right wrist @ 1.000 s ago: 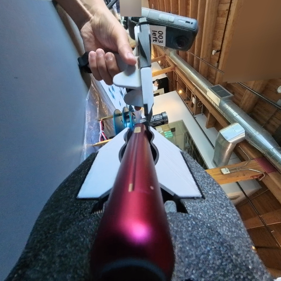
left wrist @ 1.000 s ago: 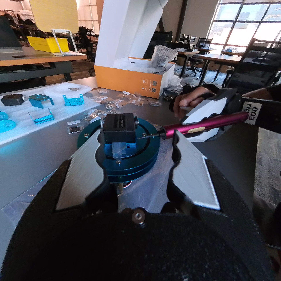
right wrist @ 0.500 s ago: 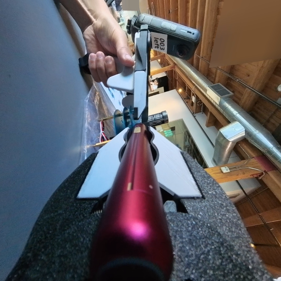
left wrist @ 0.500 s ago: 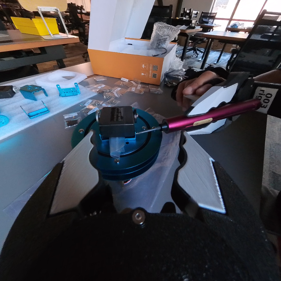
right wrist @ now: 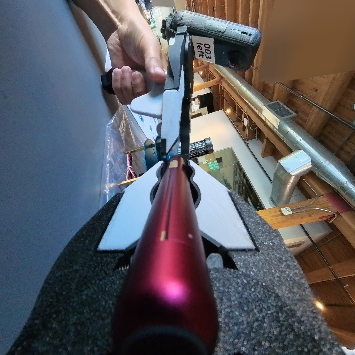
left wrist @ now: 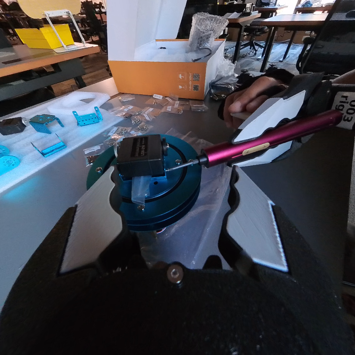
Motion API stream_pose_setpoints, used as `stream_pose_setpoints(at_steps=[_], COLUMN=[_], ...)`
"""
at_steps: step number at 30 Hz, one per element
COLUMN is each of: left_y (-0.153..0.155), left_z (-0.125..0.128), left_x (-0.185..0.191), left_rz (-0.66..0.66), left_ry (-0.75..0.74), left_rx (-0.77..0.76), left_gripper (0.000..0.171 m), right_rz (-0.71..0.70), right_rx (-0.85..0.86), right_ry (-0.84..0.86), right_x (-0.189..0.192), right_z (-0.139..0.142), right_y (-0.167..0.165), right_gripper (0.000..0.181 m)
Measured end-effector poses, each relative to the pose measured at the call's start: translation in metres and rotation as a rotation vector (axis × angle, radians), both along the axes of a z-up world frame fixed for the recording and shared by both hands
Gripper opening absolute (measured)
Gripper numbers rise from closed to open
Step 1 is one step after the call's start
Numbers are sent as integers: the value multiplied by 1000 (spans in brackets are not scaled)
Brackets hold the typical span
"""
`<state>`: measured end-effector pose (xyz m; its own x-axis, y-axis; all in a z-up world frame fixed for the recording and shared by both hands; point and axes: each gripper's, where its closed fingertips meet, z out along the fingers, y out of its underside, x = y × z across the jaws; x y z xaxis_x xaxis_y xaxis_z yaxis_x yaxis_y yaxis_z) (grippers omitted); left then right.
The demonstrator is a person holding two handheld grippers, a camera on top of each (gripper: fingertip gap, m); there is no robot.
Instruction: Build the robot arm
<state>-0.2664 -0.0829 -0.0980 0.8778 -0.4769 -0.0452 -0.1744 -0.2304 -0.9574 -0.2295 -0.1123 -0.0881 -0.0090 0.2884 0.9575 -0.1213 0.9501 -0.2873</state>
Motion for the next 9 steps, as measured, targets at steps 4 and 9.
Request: stream_pose_setpoints(at_steps=[4,9], left_y=[0,2], left_z=[3,4], left_x=[2,6], left_rz=[13,79], left_ry=[-36,-41], left_rx=[-5,12], left_gripper=[117,123], right_rz=[1,-3], right_rx=[-6,-11], right_ry=[-2,-3], right_x=[0,0], right_z=[0,0], right_y=[0,0], right_gripper=[22,22])
